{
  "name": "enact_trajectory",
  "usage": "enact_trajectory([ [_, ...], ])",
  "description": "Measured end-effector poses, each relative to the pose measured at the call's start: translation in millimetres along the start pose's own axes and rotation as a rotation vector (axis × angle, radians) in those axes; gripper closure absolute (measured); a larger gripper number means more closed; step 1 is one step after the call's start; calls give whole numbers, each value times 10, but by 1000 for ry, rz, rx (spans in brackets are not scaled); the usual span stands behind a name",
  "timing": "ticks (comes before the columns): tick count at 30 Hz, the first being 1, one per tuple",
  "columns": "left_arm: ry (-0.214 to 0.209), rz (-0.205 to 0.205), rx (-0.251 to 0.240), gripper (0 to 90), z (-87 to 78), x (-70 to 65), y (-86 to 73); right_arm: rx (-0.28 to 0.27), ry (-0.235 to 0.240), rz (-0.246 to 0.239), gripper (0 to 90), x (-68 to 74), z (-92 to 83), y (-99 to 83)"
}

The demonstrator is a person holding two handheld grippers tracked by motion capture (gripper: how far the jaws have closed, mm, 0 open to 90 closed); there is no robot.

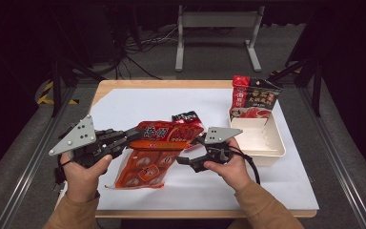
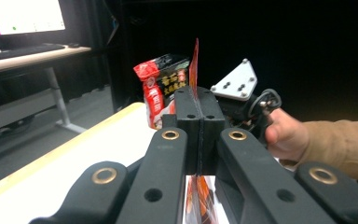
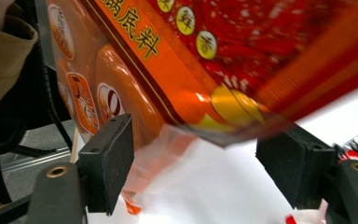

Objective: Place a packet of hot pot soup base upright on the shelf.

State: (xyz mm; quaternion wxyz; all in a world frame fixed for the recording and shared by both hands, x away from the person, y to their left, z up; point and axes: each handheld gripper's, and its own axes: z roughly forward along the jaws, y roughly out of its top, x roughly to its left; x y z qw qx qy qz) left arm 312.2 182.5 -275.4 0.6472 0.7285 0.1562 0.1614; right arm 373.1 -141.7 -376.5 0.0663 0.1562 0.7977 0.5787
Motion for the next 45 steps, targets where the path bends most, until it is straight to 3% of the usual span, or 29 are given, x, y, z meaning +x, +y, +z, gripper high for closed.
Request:
enact_trajectory([
  [6, -17, 5, -5, 900, 16, -28, 10, -34, 54, -8, 279, -2, 47, 26],
  [14, -21, 13, -9, 900, 47, -31, 8, -43, 87, -7, 276, 2, 86, 28],
  [18, -14, 6, -7, 900, 26, -20, 10, -67, 129, 45, 299, -21, 108, 43],
  [22, 1, 2, -4, 900, 25, -10, 4, -63, 179, 70, 389, -36, 117, 38],
  [29, 7, -6, -1, 900, 21, -1, -5, -54, 249, 69, 532, -34, 124, 32],
  [38, 4, -5, 7, 900, 39, 0, -14, -50, 240, 47, 512, -12, 175, 12],
  [45, 12, -11, 2, 900, 32, 13, -23, -55, 269, 48, 630, -7, 178, 3],
])
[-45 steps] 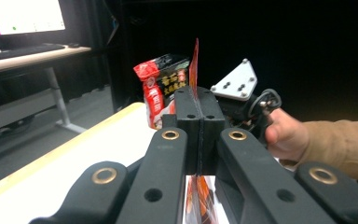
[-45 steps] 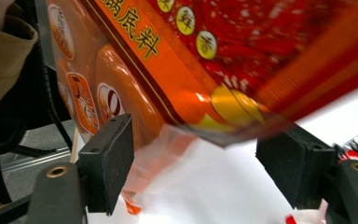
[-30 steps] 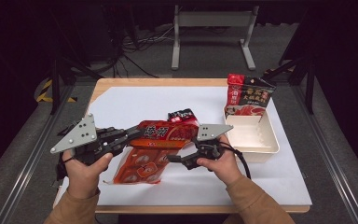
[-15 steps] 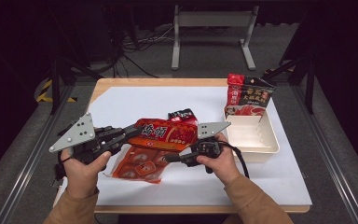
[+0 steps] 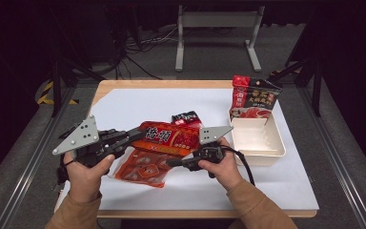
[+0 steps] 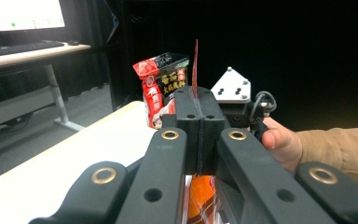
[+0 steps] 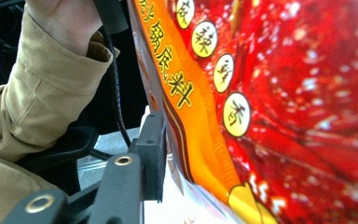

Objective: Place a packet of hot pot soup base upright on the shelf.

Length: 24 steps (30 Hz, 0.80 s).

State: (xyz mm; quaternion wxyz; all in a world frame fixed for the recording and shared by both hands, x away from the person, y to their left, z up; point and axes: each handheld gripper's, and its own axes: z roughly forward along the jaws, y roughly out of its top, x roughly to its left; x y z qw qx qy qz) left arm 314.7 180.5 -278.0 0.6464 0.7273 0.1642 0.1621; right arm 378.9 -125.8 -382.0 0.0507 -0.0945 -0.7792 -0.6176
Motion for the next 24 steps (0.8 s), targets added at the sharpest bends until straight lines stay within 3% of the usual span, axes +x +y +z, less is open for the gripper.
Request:
enact_trajectory([
  [5, 11, 2, -13, 900, -42, 13, 6, 3, 9, -26, 687, 42, -18, 48],
  [12, 16, -24, -47, 900, -63, 56, -20, 23, -42, -89, 702, 133, -159, 214],
  [24, 16, -44, -46, 875, -34, 96, -49, 47, -69, -98, 706, 169, -319, 323],
])
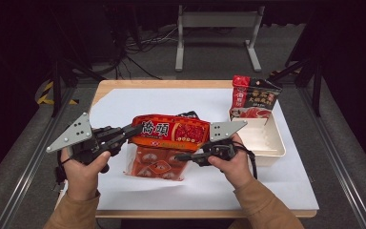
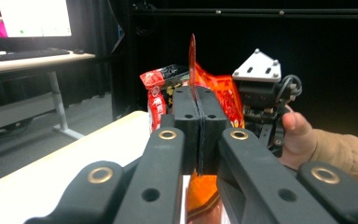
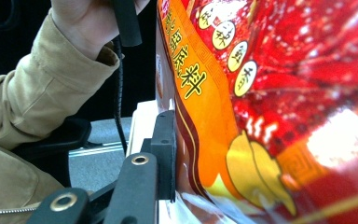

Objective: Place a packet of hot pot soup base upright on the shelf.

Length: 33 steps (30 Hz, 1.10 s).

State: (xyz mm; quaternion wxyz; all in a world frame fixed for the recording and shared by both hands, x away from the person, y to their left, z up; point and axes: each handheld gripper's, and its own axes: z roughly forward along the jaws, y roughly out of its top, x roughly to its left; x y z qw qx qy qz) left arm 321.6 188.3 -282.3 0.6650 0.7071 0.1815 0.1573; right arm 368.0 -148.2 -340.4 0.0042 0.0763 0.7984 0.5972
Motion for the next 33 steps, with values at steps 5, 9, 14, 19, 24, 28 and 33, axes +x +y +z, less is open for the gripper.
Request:
enact_trajectory([
  [5, 16, -12, 16, 801, 8, 28, -15, 14, -34, -2, 706, -4, -104, 59],
  [9, 36, -32, 22, 704, 16, 61, -36, 10, -65, 5, 706, -22, -226, 105],
  [14, 85, -20, 52, 633, 25, 86, -60, 21, -124, 20, 706, -45, -417, 175],
  [19, 116, -15, 80, 615, 40, 114, -93, 36, -171, 34, 705, -63, -558, 221],
  [24, 128, -33, 99, 589, 52, 174, -147, 49, -206, 44, 706, -76, -694, 303],
  [28, 139, -64, 158, 537, 82, 239, -212, 51, -237, 41, 705, -91, -794, 361],
  [33, 147, -80, 232, 438, 131, 274, -272, 54, -260, 38, 705, -92, -893, 422],
])
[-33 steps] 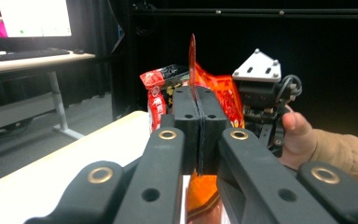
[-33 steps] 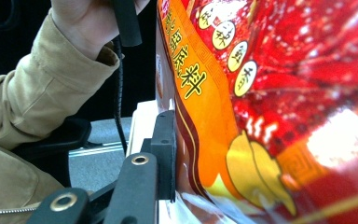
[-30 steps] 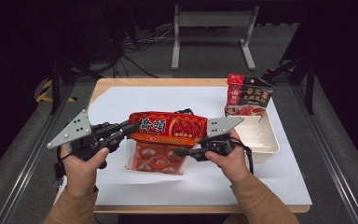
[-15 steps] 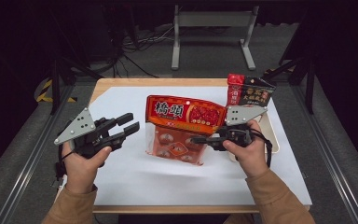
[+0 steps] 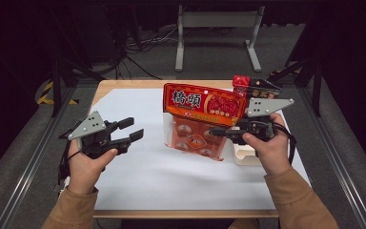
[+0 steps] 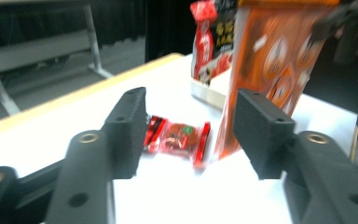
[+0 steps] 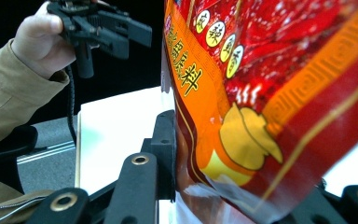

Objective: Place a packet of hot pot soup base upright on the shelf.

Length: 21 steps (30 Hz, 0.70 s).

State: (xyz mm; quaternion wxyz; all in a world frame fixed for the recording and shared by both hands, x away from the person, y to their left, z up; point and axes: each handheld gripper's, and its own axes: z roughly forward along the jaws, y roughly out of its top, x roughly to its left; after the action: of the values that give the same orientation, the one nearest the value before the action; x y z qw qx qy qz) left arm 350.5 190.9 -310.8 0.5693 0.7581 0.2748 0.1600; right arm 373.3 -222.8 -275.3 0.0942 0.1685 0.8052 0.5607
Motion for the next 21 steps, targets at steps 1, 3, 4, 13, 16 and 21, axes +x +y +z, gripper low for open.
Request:
enact_trajectory([
  [1, -1, -5, 15, 438, 14, 9, -14, 2, -6, -1, 705, -7, -22, 14],
  [3, 8, 3, 40, 412, 37, 31, -39, 1, -19, 7, 705, -31, -73, 45],
  [4, 16, 4, 53, 402, 45, 34, -51, 0, -28, 10, 705, -45, -103, 60],
  [13, 41, 1, 125, 332, 120, 122, -156, -20, -86, 32, 705, -143, -336, 129],
  [16, 59, 7, 145, 305, 136, 140, -193, -23, -107, 41, 705, -177, -409, 135],
  [21, 82, 0, 157, 281, 127, 188, -236, -27, -145, 46, 705, -211, -536, 129],
])
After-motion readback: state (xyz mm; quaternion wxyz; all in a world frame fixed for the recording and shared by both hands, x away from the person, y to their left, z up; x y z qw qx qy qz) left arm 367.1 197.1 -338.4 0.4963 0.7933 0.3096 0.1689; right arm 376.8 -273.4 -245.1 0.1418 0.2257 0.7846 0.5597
